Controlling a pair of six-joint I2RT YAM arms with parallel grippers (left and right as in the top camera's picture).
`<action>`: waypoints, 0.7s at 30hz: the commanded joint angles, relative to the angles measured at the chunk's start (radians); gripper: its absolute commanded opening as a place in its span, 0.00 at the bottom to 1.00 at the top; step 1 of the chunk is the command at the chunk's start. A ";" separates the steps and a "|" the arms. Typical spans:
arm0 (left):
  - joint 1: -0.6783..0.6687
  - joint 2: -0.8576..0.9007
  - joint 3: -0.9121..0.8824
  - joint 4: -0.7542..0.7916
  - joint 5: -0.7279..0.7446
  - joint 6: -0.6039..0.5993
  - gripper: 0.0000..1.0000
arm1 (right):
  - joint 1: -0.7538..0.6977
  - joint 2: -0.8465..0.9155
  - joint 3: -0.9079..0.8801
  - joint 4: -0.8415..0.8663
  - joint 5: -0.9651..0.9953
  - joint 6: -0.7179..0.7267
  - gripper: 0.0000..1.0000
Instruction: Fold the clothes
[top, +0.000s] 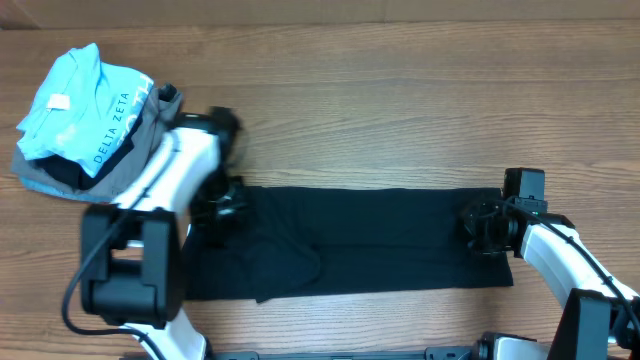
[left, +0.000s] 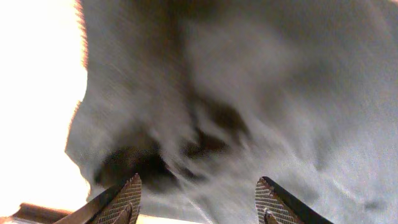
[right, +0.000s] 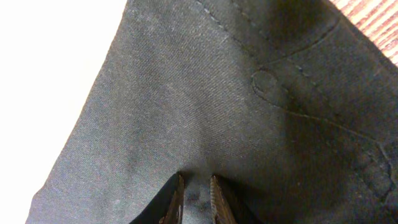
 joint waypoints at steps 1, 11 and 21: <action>0.133 -0.023 0.011 0.024 0.167 0.114 0.63 | 0.000 0.030 -0.042 -0.035 0.054 -0.007 0.20; 0.240 -0.023 0.006 0.143 0.251 0.153 0.50 | 0.000 0.030 -0.042 -0.034 0.055 -0.007 0.22; 0.238 -0.023 -0.038 0.229 0.156 0.153 0.29 | 0.000 0.030 -0.042 -0.034 0.055 -0.007 0.22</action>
